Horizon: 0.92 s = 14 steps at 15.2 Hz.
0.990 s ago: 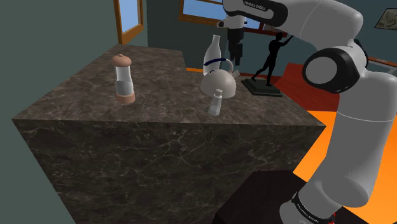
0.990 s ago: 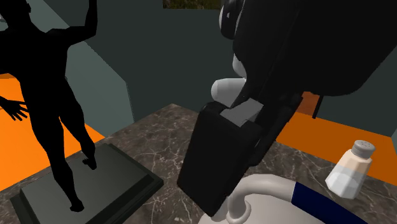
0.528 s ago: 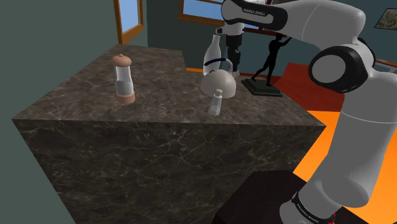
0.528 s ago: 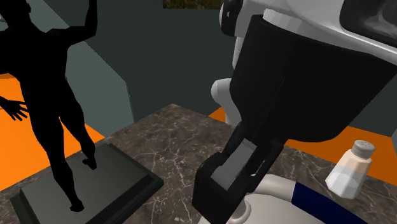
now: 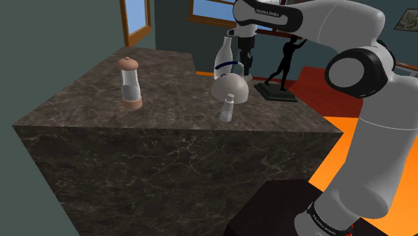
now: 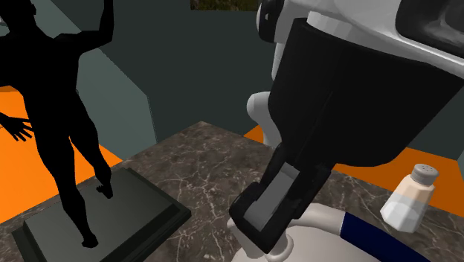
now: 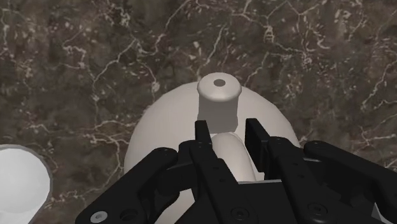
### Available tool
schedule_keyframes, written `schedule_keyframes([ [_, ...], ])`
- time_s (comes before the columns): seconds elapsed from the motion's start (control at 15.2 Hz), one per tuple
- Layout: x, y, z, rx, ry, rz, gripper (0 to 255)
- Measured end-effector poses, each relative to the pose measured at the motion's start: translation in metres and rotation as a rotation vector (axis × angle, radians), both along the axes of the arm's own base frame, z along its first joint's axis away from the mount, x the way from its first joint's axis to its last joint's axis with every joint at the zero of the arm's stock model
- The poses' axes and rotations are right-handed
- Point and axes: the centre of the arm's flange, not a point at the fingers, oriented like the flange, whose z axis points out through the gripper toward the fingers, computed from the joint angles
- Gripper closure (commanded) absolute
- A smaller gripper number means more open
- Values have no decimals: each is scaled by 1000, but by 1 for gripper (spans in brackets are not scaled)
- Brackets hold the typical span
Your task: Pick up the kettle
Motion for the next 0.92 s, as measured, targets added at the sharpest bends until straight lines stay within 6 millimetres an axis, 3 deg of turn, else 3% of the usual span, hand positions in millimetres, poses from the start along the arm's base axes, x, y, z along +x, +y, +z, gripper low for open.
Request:
schedule_keyframes([
  [0.2,1,0,4,1,1,1,255],
  [0.92,2,0,61,1,2,0,255],
])
